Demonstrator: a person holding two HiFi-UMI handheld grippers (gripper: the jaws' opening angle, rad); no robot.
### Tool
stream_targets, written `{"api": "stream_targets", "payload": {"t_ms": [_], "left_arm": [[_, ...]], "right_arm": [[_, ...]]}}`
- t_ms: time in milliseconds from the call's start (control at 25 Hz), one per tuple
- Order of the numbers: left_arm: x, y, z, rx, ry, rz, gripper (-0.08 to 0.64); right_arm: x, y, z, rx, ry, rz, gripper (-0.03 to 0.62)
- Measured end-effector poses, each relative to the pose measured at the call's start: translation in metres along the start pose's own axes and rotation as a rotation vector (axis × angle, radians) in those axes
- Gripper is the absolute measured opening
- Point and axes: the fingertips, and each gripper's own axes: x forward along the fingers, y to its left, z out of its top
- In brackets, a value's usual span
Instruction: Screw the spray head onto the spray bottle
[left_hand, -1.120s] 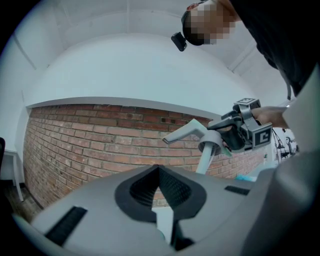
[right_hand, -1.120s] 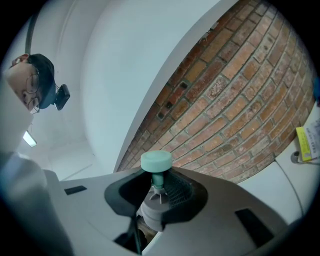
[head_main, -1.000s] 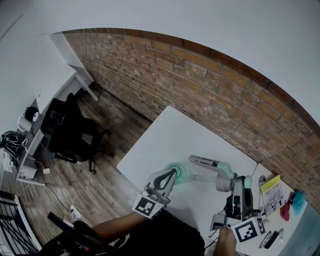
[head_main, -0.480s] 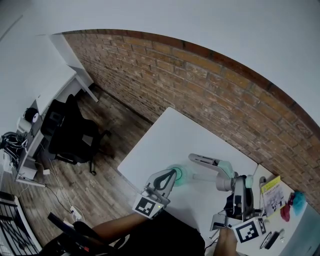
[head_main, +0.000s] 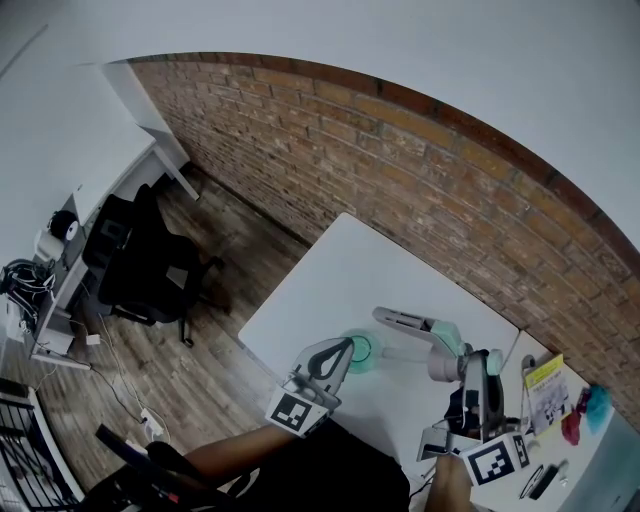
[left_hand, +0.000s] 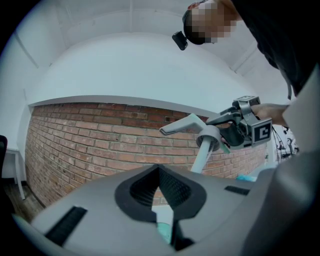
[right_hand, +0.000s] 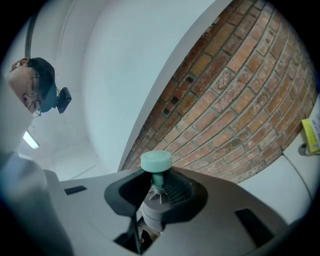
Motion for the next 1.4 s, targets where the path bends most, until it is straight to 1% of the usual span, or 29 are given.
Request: {"api": "stream_targets", "payload": {"t_ms": [240, 560, 1000, 1280, 1400], "left_arm": [[-0.005, 0.009, 0.001, -0.009, 0.000, 0.005, -0.008], [-0.010, 0.019, 0.002, -0.011, -0.006, -0.007, -0.008], [-0.023, 0.035, -0.001, -0.025, 0.000, -0.017, -0.008], [-0.027, 0.048, 0.002, -0.025, -0.010, -0.020, -0.008], [-0.028, 0.051, 0.004, -0.022, -0.016, -0.021, -0.008]], "right_arm": [[0.005, 0.006, -0.013, -0.023, 0.019, -0.011, 0.078], [0.012, 0.010, -0.037, -0.058, 0.041, -0.034, 0.078], [0.023, 0.003, -0.071, -0.093, 0.073, -0.089, 0.078], [0.033, -0.001, -0.096, -0.118, 0.082, -0.113, 0.078], [0.037, -0.003, -0.106, -0.119, 0.087, -0.110, 0.078]]}}
